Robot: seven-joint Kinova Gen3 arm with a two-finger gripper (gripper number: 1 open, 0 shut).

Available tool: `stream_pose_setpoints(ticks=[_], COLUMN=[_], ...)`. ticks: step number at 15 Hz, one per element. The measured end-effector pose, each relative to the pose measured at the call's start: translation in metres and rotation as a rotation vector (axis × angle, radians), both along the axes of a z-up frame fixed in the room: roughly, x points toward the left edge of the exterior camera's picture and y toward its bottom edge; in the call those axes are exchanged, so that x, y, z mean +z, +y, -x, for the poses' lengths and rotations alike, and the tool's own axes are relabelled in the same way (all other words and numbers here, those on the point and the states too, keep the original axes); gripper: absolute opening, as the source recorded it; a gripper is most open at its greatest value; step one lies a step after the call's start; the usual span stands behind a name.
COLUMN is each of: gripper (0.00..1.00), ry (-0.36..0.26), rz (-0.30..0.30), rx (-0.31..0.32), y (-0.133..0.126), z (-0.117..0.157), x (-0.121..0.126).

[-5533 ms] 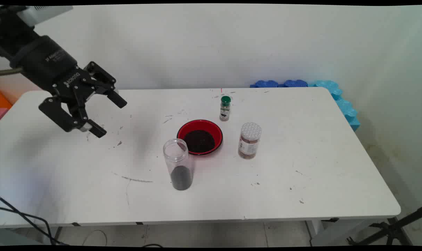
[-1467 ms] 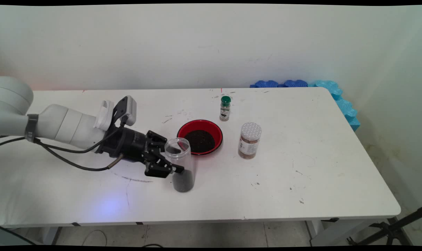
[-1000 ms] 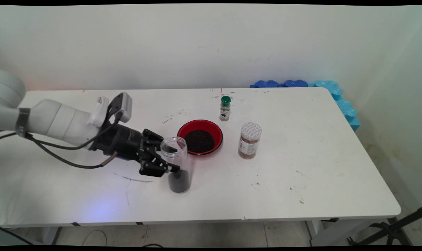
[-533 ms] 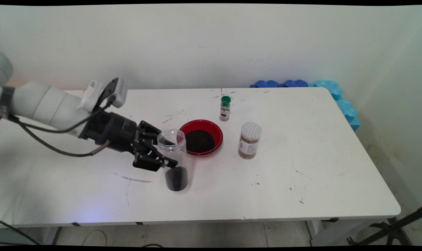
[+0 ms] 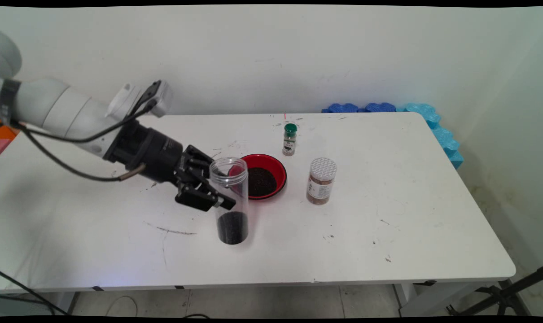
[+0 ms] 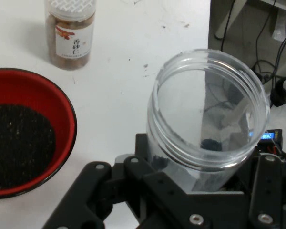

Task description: Pour the black seasoning powder in the red bowl

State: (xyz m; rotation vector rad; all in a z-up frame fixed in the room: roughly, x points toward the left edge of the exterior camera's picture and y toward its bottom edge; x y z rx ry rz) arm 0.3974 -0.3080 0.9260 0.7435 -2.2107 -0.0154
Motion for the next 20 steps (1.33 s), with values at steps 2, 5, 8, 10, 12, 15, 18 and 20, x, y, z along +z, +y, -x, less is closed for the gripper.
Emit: stream_pose_setpoints(ticks=[2,5,8,10,12,15,18,20], gripper=[0.0,0.0,0.0,0.0,0.0,0.0,0.0,0.0], ry=[0.005,0.022,0.035,0.032,0.028,0.027,0.044,0.069], rz=[-0.036,-0.09,-0.135,-0.163,-0.192,-0.246,-0.325,-0.393], rx=[0.023,0.075,0.106,0.126,0.156,0.208,0.271,0.329], y=[-0.01,-0.022,-0.03,-0.036,-0.042,-0.051,-0.059,-0.064], z=[0.004,0.007,0.01,0.01,0.009,0.006,0.005,0.005], x=[0.007,0.013,0.016,0.016,0.014,0.011,0.006,0.003])
